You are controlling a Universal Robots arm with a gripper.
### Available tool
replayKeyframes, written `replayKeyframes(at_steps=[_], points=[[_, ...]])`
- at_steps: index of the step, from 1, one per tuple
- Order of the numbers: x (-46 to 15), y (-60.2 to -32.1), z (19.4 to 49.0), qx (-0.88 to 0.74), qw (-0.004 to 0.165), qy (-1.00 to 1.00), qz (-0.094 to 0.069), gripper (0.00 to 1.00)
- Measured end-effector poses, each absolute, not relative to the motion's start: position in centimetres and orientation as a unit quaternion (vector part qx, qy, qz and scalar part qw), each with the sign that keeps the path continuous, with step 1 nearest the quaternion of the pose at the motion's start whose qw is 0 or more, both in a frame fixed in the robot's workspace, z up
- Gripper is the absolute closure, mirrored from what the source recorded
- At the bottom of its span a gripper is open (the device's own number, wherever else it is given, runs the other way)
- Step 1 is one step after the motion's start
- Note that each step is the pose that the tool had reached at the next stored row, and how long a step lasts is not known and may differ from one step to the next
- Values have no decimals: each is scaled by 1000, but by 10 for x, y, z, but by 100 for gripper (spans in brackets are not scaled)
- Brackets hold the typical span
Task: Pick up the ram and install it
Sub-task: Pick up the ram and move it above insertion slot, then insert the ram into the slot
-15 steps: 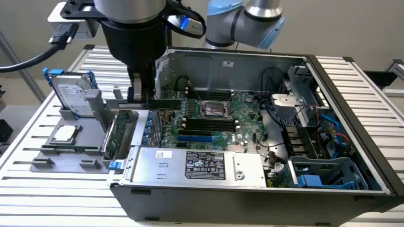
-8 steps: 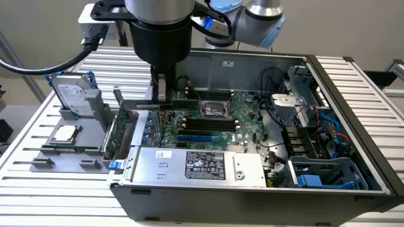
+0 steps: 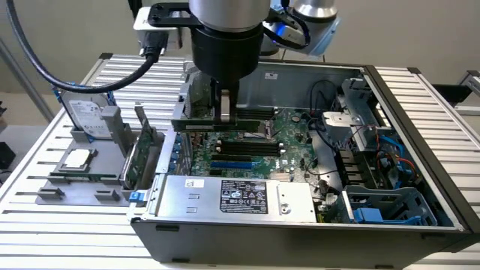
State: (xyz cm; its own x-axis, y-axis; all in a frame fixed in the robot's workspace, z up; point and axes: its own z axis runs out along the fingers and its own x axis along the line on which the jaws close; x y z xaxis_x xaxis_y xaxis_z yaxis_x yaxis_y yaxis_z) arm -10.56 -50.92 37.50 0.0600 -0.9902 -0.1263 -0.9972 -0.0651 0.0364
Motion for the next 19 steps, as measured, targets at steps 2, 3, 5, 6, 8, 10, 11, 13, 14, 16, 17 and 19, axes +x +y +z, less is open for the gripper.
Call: replayKeyframes(at_steps=[2,3,5,6,8,10,11,13,14,16,17,19], points=[[-92,-509,373,-727,29,683,60,100],[-88,-509,372,-727,29,683,60,100],[-79,-508,369,-727,28,683,61,100],[-74,-508,368,-727,28,683,61,100],[-65,-506,365,-727,28,683,61,100],[-56,-502,361,-727,28,683,61,100],[-52,-499,359,-727,28,683,61,100],[-46,-492,356,-727,28,683,61,100],[-44,-489,354,-727,28,683,61,100],[-41,-481,350,-727,28,683,61,100],[-40,-477,348,-727,28,683,61,100],[-38,-469,345,-727,28,683,61,100]])
